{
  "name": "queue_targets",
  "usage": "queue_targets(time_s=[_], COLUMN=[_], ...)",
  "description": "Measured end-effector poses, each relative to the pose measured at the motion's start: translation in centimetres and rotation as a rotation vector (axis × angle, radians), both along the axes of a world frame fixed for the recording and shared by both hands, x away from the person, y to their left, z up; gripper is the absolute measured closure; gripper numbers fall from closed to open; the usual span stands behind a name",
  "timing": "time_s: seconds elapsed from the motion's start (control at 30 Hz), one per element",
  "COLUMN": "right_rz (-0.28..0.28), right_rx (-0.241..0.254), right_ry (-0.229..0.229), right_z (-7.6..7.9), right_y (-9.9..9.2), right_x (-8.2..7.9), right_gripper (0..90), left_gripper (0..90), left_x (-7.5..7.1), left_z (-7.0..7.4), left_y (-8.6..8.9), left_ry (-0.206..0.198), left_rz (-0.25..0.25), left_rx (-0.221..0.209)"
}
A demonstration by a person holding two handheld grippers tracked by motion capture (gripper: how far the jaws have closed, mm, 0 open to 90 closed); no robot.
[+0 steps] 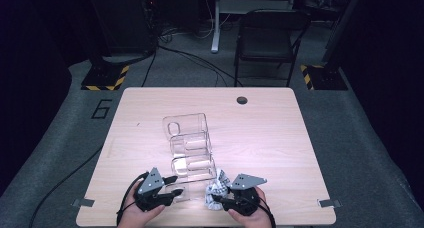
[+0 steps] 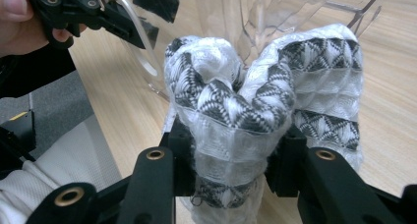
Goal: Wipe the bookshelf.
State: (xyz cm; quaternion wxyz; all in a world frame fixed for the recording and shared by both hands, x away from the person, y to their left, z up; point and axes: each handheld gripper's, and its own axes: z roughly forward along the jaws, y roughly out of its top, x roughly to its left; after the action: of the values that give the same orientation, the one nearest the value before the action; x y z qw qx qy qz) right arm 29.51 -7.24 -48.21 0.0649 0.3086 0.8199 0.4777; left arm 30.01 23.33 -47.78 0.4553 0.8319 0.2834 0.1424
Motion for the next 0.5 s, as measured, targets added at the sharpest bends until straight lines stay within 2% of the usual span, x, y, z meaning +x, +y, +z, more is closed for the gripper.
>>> queue_targets(time_s=[0.07,0.13,0.2,0.23,0.27,0.5], right_rz=[-0.003,-0.014,-0.013,-0.015,-0.023,-0.037], right_rx=[0.001,0.003,0.006,0.008,0.008,0.017], right_ry=[-0.001,0.003,0.004,-0.002,0.008,0.010], right_z=[0.06,0.08,0.08,0.04,0.04,-0.10], right_y=[-0.16,-0.32,-0.37,-0.42,-0.54,-0.84], right_x=[0.17,0.32,0.41,0.51,0.59,0.83], right_gripper=[62.3,62.3,62.3,62.3,62.3,62.0], left_gripper=[54.5,59.0,63.5,63.5,67.1,75.1], left_x=[-0.15,-0.49,-0.57,-0.71,-0.85,-1.06], left_z=[0.04,0.19,0.28,0.37,0.44,0.60], left_y=[0.09,0.00,-0.05,-0.17,-0.31,-0.81], left_ry=[0.010,0.010,-0.002,-0.006,-0.011,-0.028], left_rz=[-0.013,-0.043,-0.056,-0.069,-0.090,-0.105], left_rx=[-0.008,-0.018,-0.013,-0.006,0.008,0.016])
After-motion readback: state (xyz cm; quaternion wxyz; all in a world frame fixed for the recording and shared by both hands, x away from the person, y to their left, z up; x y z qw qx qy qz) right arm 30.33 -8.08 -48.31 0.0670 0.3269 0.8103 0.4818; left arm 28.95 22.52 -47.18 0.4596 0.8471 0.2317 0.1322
